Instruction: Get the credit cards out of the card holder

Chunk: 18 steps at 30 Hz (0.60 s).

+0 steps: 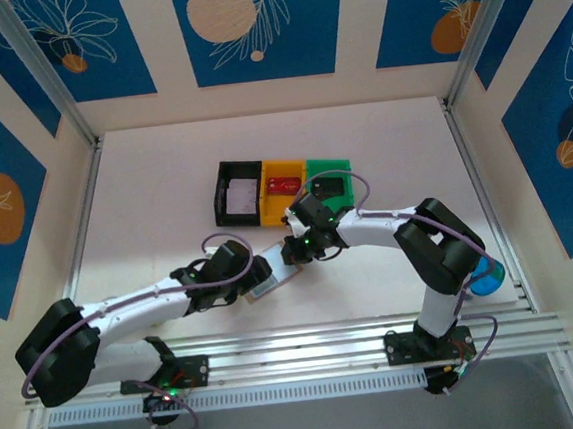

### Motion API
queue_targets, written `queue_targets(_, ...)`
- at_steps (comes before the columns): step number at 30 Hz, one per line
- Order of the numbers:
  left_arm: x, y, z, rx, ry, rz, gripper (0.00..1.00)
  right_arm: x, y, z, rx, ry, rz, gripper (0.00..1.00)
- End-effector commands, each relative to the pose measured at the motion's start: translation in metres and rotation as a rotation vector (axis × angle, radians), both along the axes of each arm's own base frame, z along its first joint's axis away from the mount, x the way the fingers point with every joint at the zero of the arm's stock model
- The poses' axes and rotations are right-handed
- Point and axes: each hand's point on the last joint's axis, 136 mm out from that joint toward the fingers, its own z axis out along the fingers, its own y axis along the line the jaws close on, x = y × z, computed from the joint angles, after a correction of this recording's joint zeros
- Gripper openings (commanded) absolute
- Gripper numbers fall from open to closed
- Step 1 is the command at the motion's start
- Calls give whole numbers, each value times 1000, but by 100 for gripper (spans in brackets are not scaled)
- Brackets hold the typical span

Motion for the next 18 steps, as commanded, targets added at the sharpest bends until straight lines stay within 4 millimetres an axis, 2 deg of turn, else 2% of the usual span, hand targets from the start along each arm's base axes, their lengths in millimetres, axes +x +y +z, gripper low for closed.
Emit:
queue_targets(1, -1, -2, -2, 18, 2, -9, 79, -2, 1, -2, -8, 14, -2, 2)
queue_targets(6, -1, -6, -7, 8, 12, -13, 78, -2, 1, -2, -8, 12, -1, 2)
queue_targets(18, 5, -11, -1, -1, -5, -11, 77, -3, 3, -2, -9, 14, 6, 2)
